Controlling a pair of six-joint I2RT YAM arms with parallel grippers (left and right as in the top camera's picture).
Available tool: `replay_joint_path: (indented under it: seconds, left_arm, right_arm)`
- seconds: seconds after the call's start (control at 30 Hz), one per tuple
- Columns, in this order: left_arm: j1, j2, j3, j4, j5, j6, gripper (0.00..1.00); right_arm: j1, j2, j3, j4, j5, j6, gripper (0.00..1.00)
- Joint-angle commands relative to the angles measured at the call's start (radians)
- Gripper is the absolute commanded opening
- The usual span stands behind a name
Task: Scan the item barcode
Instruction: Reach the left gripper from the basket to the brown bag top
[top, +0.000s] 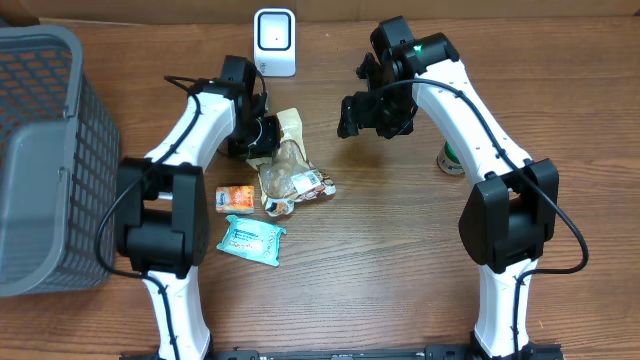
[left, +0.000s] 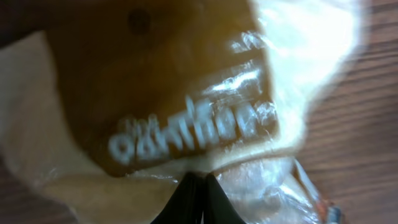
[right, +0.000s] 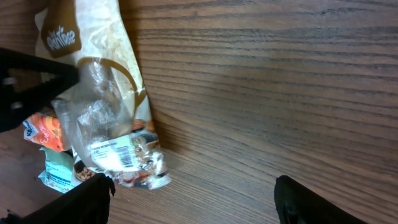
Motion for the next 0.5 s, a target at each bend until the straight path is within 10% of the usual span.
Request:
replay_joint_path:
  seconds: [0.0,0.47]
  left_arm:
    - [-0.01,0.066,0.014,-0.002,-0.02,-0.014,0.04]
    - [-0.01,0.108,0.014,-0.018,0.014,-0.013,0.04]
  right_arm:
    - [0.006,0.007,-0.003,0.003,0.006,0.003,0.82]
    - [0.006,0.007,-0.003,0.001,-0.037,0.003,0.82]
